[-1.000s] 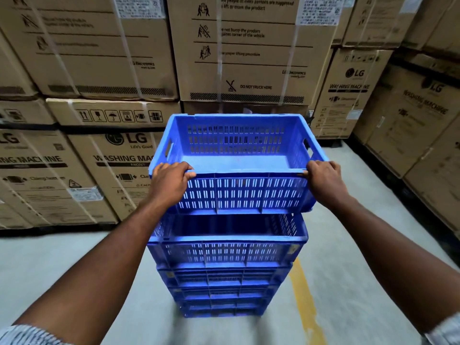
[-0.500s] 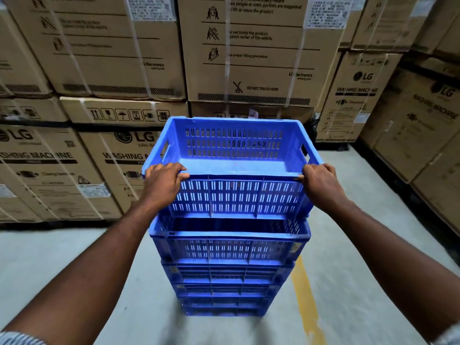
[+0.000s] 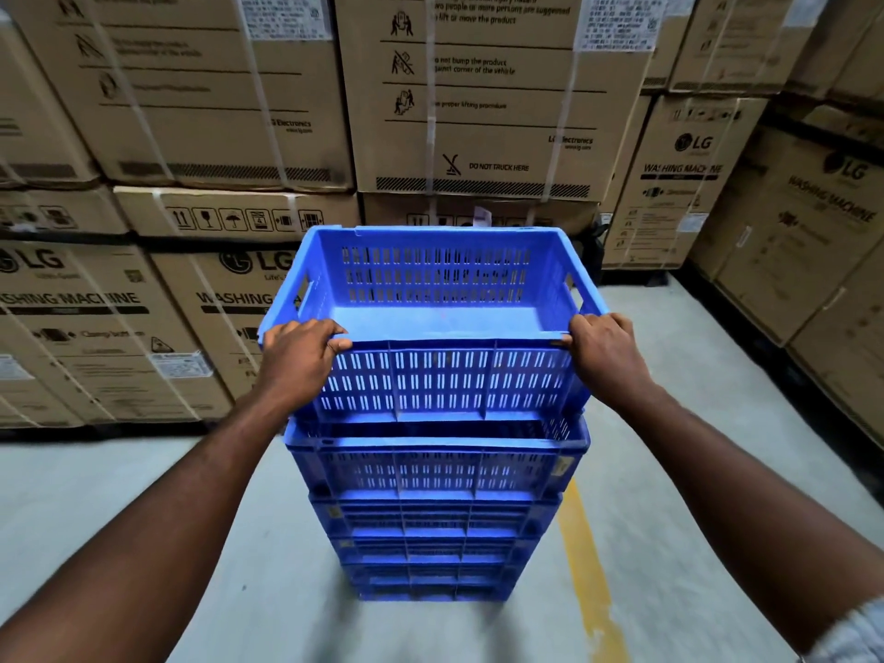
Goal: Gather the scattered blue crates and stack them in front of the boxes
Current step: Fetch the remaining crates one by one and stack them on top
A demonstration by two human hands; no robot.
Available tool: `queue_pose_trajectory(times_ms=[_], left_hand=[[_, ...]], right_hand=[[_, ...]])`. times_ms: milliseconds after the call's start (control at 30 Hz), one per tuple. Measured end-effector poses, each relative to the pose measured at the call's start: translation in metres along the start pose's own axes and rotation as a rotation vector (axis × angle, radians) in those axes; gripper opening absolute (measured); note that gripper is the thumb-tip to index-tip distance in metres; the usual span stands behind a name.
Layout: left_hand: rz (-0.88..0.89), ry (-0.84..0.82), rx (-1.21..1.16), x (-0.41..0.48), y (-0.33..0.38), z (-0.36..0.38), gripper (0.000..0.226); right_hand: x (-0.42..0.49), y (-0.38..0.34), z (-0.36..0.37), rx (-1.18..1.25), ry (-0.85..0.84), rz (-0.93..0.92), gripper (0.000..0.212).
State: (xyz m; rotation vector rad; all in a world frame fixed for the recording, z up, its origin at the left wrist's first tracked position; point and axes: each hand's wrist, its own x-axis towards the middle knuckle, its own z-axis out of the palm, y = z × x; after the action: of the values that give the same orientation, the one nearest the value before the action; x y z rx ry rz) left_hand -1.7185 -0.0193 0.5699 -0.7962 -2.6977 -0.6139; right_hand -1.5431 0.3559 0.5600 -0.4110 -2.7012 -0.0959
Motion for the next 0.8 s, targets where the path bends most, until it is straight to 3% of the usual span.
queue_pose_trajectory(times_ms=[267, 800], left_hand=[[-0.004, 0.013, 0.017, -0.014, 0.007, -0.002, 0.033], [0.023, 0.005, 0.017, -0.021, 0.008, -0.005, 0.032]], right_hand=[[-0.005, 0.004, -0.006, 0.002, -0.057, -0.015, 0.024], [-0.018, 0.005, -0.008, -0.028, -0.015, -0.005, 0.029]])
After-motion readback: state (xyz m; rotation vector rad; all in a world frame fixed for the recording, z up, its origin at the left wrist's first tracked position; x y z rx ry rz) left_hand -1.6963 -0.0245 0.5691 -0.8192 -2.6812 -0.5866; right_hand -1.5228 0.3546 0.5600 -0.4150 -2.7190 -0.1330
